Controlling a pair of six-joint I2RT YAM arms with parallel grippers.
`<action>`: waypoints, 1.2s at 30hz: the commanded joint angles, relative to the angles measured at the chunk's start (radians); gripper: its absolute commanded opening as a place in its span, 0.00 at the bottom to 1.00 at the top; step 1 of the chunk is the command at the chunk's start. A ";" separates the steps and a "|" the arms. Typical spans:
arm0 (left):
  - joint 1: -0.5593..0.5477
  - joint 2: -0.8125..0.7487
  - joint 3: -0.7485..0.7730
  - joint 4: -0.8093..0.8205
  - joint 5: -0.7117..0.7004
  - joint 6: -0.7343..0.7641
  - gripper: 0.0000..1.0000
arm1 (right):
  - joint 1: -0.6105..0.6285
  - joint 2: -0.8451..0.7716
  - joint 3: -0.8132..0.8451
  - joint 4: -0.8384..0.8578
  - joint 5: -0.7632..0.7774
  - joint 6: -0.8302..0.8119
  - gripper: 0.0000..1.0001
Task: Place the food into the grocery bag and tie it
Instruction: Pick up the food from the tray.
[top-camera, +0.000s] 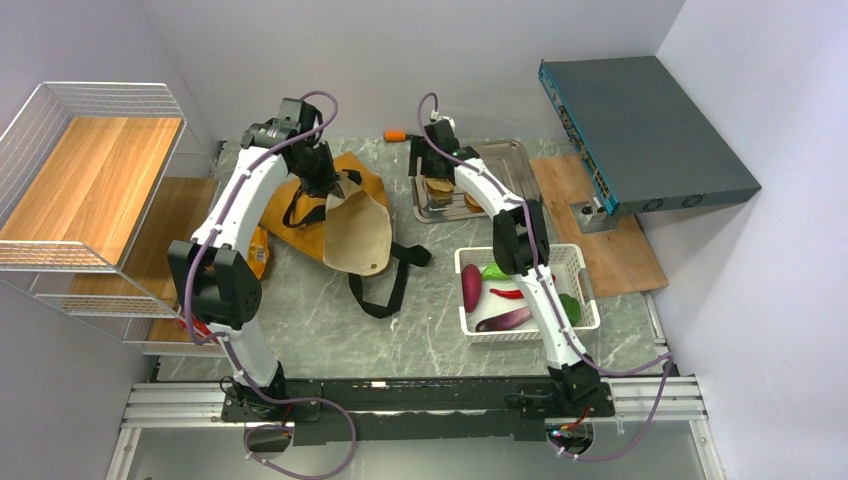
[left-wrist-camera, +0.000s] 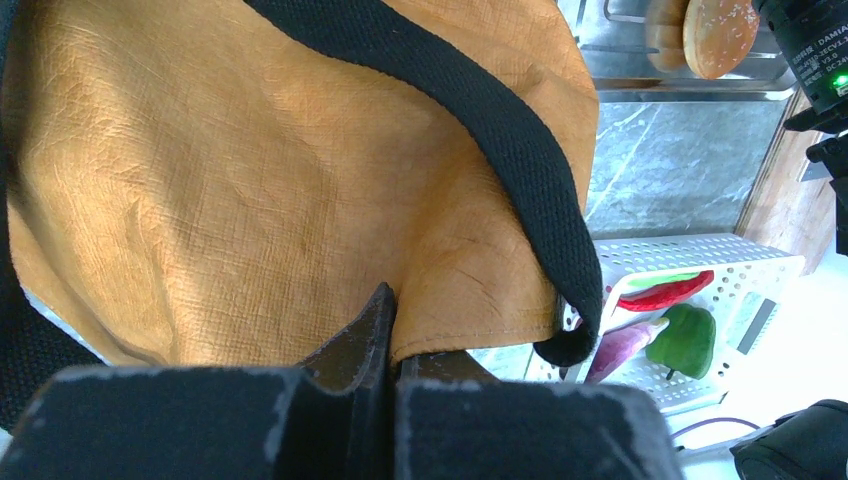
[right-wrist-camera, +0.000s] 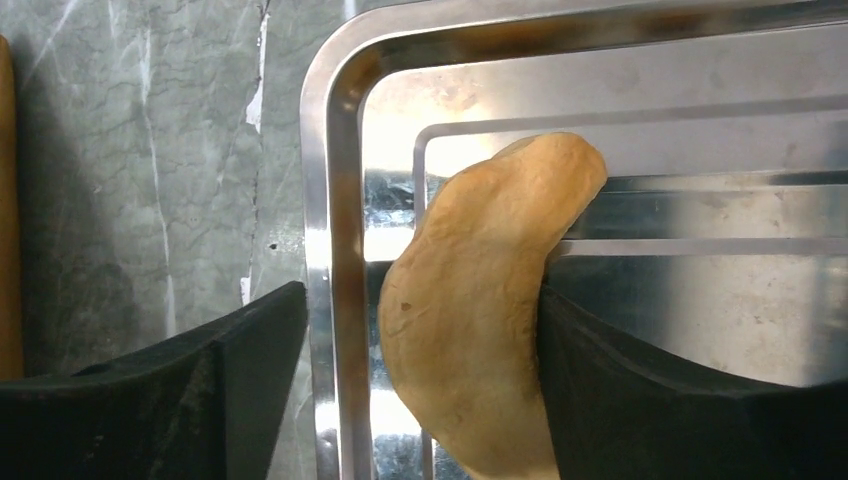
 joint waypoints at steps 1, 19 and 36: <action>-0.008 -0.049 0.004 0.033 0.004 -0.010 0.00 | -0.005 0.014 0.028 -0.016 0.022 -0.024 0.78; -0.032 -0.055 0.016 0.024 -0.020 -0.016 0.00 | 0.000 0.000 0.022 -0.042 0.008 -0.022 0.27; -0.062 -0.034 0.098 0.016 -0.035 -0.057 0.00 | -0.016 -0.150 0.055 -0.049 -0.056 0.024 0.09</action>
